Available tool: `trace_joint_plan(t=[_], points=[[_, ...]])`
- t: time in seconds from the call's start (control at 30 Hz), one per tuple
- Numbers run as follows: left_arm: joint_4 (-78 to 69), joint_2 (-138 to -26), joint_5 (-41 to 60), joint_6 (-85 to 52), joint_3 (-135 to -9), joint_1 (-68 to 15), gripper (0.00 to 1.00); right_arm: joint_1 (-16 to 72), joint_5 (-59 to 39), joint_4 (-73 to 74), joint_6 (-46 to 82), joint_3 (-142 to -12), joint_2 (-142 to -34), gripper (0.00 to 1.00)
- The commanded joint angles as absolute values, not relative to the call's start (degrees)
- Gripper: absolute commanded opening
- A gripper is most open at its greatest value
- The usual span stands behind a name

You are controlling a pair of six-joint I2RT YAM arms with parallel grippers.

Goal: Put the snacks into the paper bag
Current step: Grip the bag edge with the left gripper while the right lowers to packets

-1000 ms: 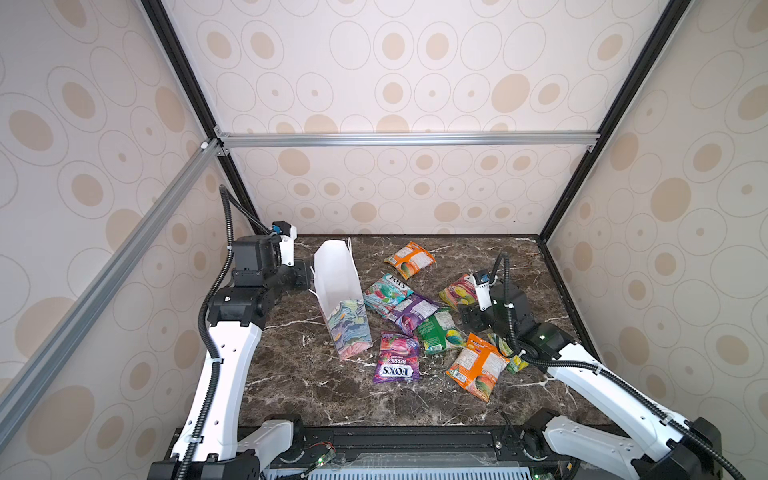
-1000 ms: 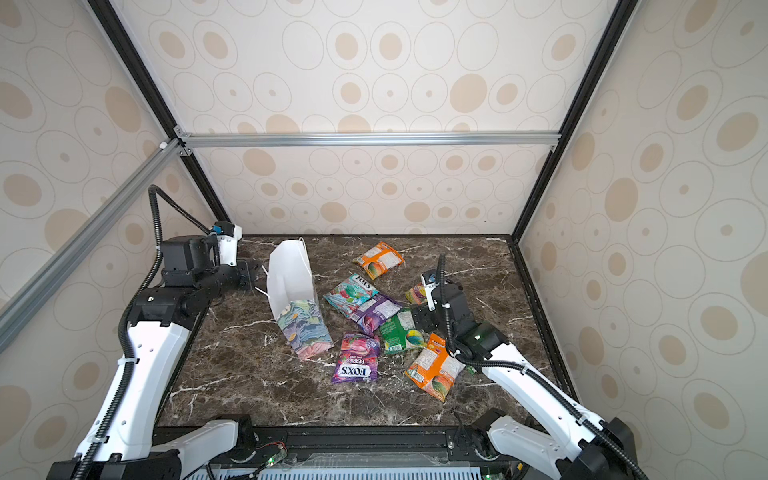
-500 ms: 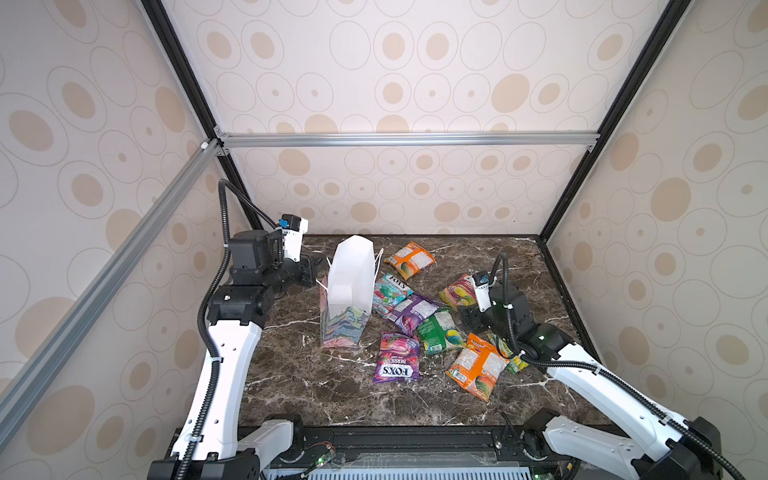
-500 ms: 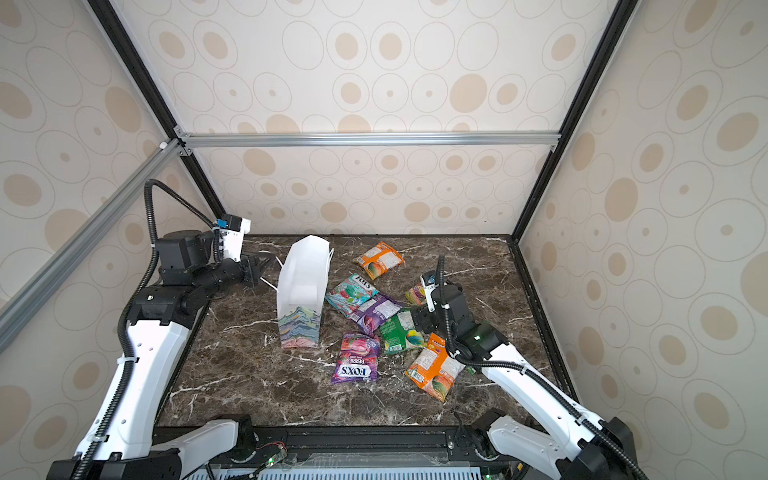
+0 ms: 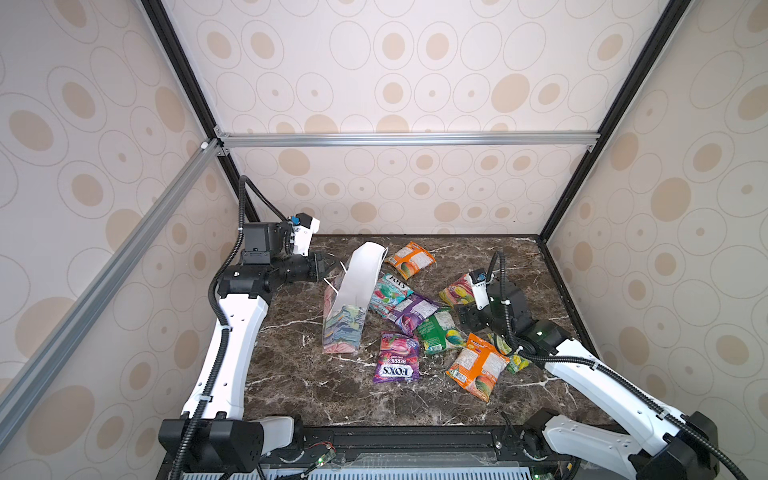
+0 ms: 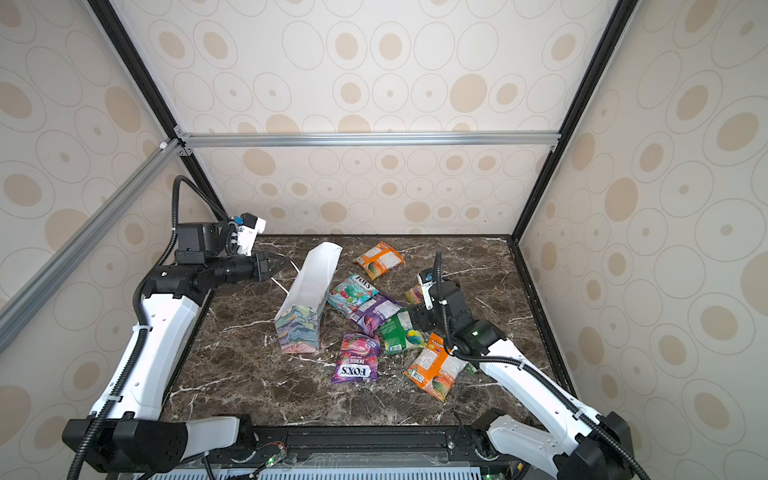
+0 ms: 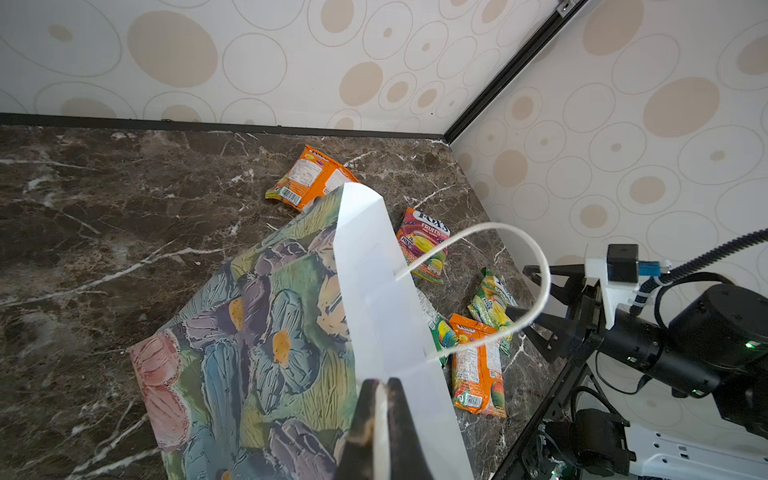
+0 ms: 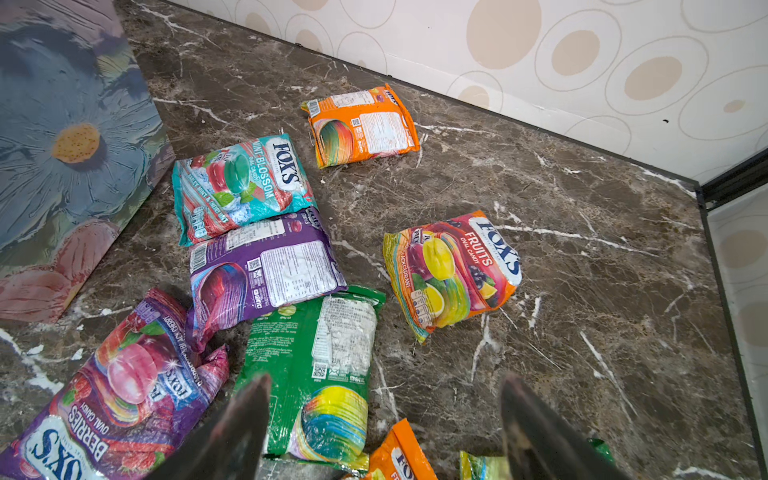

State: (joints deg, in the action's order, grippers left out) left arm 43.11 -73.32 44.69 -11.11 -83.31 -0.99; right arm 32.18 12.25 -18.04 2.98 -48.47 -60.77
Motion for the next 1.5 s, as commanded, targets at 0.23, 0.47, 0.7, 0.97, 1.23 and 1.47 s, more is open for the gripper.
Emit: trace_joint_plan(t=[0.23,0.47,0.7,0.97,1.23,1.47], points=[[46.33,-72.40,48.23,-11.83,-87.00,-0.26,0.00,33.22,9.11,-18.55,2.59,-51.06,-63.60,0.88],[46.80,-72.36,48.15,-10.99,-85.94,-0.18,0.00,33.22,7.16,-20.04,6.05,-51.80,-66.54,0.88],[48.44,-70.16,35.11,-8.69,-84.57,-0.04,0.09,33.17,4.29,-20.68,8.65,-51.68,-69.05,0.88],[48.39,-67.25,20.67,-6.99,-83.85,-0.09,0.33,33.20,1.35,-16.52,9.61,-51.64,-72.34,0.88],[50.61,-66.63,16.40,-7.31,-86.84,-0.08,0.40,33.16,1.47,-18.02,10.89,-54.49,-75.54,0.87],[50.08,-65.46,16.27,-6.85,-85.72,-0.09,0.11,31.58,3.21,-17.09,13.52,-54.56,-77.61,0.87]])
